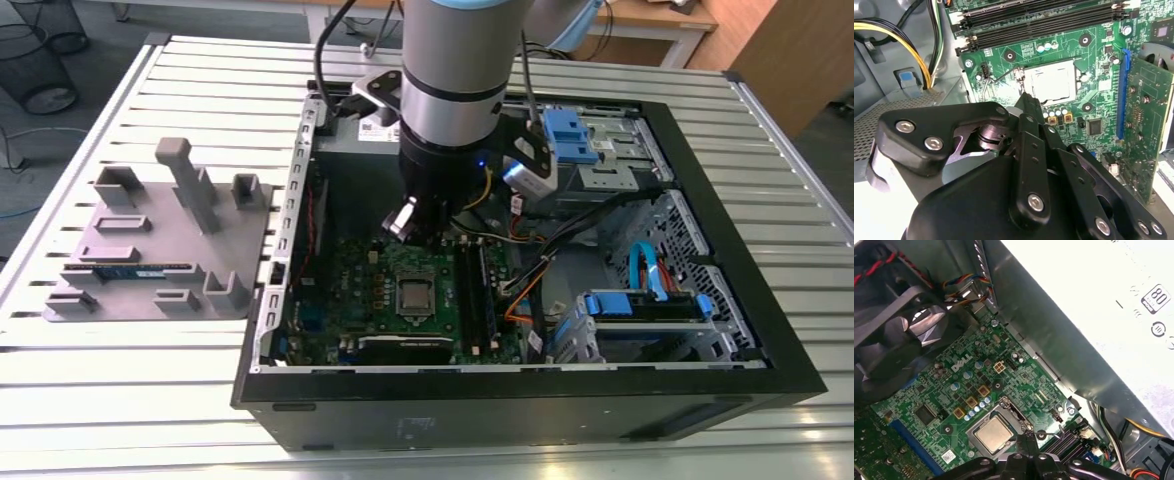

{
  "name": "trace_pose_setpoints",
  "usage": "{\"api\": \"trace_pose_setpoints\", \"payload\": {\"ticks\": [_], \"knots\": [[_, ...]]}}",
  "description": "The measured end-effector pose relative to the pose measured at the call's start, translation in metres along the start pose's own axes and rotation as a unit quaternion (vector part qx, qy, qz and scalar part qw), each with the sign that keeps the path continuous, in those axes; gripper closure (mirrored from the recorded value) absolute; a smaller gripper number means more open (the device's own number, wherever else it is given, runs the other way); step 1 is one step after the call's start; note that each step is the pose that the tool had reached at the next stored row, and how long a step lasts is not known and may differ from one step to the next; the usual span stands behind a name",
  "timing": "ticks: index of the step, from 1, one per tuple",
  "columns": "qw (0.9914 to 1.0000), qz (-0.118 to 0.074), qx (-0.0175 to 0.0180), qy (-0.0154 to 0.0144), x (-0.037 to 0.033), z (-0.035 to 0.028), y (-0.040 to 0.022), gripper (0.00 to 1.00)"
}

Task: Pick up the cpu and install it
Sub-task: 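Install the first cpu locking lever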

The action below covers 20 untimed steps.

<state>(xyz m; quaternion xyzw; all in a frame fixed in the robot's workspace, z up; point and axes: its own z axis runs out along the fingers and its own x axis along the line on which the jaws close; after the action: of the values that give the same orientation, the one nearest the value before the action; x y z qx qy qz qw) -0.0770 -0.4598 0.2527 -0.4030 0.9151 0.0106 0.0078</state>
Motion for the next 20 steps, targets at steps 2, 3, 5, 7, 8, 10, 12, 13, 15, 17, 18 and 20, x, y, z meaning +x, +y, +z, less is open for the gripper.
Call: {"api": "trace_pose_setpoints", "payload": {"ticks": [2, 3, 5, 7, 8, 10, 12, 13, 15, 17, 18, 20], "knots": [[1.0, 0.001, -0.0011, -0.0016, -0.0004, -0.0001, 0.0005, 0.89], [0.99999, 0.002, -0.0016, -0.0022, -0.0007, -0.0002, 0.0007, 0.89], [0.99999, 0.003, -0.002, -0.0026, -0.001, -0.0016, 0.001, 0.89], [0.99999, 0.003, -0.0021, -0.0028, -0.0011, -0.0019, 0.001, 0.89], [0.99999, 0.003, -0.0021, -0.0029, -0.0011, -0.0019, 0.001, 0.89], [0.99999, 0.003, -0.0021, -0.0028, -0.001, -0.002, 0.001, 0.89], [0.99999, 0.003, -0.0021, -0.0028, -0.0011, -0.0021, 0.001, 0.89], [0.99999, 0.003, -0.002, -0.0027, -0.0013, -0.0022, 0.0012, 0.89], [0.99999, 0.003, -0.002, -0.0027, -0.0022, -0.0021, 0.0021, 0.89], [0.99999, 0.003, -0.0021, -0.0027, -0.0036, -0.0019, 0.0031, 0.89], [0.99999, 0.003, -0.0021, -0.0028, -0.0043, -0.0018, 0.0036, 0.89], [0.99999, 0.003, -0.0022, -0.0029, -0.0057, -0.0018, 0.0045, 0.89]]}}
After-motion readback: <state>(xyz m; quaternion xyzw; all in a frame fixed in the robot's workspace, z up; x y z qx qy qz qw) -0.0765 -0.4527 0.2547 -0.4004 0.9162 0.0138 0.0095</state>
